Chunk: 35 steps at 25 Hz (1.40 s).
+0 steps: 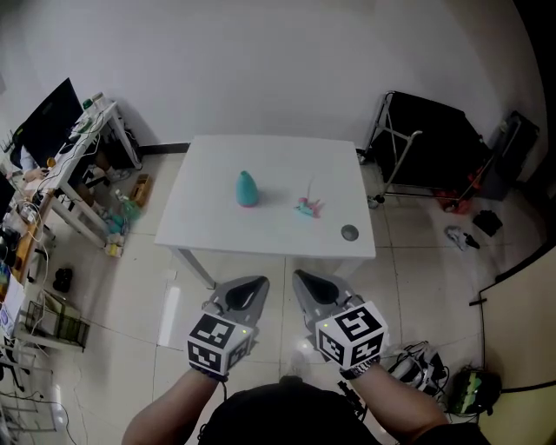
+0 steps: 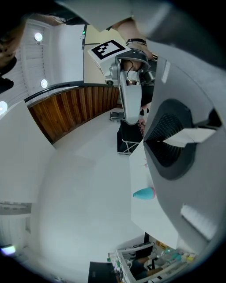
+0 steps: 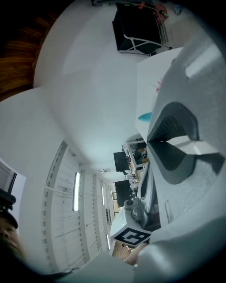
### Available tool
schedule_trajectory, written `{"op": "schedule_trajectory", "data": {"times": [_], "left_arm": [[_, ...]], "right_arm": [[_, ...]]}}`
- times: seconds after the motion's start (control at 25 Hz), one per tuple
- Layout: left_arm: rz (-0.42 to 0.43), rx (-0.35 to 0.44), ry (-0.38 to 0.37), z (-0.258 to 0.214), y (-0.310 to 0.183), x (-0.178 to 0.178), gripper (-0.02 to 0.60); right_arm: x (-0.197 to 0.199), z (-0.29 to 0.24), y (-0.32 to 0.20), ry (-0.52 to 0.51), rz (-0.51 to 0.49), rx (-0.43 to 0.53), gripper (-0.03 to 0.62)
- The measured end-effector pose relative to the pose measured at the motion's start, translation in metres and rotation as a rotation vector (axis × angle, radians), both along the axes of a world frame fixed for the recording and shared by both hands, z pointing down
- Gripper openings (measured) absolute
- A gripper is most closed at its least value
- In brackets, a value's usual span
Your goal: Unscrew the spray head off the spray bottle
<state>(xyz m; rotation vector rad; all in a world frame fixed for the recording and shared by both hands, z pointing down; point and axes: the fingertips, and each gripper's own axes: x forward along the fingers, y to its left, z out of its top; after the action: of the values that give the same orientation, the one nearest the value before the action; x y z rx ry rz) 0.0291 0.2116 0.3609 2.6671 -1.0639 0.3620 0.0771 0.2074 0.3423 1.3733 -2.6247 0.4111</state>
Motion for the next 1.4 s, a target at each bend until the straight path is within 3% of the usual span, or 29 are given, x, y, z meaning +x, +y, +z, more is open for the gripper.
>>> {"op": "schedule_trajectory", "data": {"times": [0.32,0.72,1.4], "left_arm": [[-0.038,0.008,-0.023,0.005,-0.023,0.024,0.017],[-0.066,-0.008,-0.016,0.011,-0.039,0.028,0.017],[0.027,-0.023,0.011,0.024,-0.115,0.007,0.017]], "right_arm": [[0.022,0.005,-0.023,0.003,-0.043,-0.006,-0.008],[0.026,0.011,-0.039,0.015,-0.069,-0.021,-0.008],[-0.001,0.027,-0.112,0.085,0.007,-0.060,-0.008]]}}
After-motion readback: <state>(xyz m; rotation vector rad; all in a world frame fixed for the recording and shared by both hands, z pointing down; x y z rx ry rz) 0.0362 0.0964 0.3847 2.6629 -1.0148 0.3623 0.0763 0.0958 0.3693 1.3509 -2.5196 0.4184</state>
